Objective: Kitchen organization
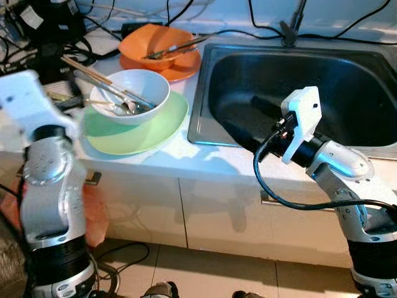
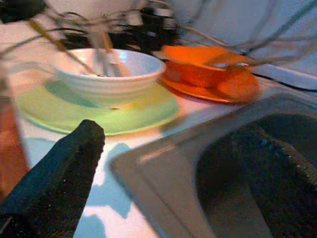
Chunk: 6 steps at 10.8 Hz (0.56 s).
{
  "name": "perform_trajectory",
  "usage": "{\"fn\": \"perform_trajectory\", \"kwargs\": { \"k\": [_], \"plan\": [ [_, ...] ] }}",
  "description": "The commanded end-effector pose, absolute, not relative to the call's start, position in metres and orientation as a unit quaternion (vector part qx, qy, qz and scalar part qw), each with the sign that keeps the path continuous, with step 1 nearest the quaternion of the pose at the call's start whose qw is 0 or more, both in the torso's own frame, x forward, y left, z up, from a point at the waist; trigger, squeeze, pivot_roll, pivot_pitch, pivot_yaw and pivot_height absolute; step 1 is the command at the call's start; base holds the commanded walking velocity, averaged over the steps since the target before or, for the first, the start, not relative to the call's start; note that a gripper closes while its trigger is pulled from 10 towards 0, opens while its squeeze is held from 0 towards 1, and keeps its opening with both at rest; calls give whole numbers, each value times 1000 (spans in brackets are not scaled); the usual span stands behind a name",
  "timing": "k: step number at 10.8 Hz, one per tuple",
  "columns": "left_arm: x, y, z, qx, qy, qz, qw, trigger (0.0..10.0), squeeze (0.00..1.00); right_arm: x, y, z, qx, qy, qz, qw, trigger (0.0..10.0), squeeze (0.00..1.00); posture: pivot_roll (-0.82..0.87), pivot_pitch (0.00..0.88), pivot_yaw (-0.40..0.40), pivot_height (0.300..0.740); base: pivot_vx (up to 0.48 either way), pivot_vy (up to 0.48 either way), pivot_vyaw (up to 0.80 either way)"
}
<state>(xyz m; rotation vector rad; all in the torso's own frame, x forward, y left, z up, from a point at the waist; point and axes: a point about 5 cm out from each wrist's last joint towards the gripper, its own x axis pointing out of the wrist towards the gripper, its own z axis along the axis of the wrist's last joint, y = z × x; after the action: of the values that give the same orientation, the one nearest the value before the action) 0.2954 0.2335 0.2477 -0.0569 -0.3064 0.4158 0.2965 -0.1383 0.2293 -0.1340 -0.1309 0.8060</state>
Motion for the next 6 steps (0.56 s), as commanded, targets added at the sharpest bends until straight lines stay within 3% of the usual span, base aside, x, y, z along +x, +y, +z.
{"fn": "perform_trajectory", "kwargs": {
  "k": [1, 6],
  "plan": [
    [294, 238, 249, -36, -151, 222, 963, 10000, 0, 285, -129, 234, -71, -69, 444, 891, 10000, 0, 101, 151, 51, 740, 0, 0, 0],
    [318, 237, 231, -113, -88, 166, 976, 10000, 0, 278, -130, 229, -97, -57, 467, 877, 10000, 0, 86, 151, 52, 740, 0, 0, 0]
  ]
}}
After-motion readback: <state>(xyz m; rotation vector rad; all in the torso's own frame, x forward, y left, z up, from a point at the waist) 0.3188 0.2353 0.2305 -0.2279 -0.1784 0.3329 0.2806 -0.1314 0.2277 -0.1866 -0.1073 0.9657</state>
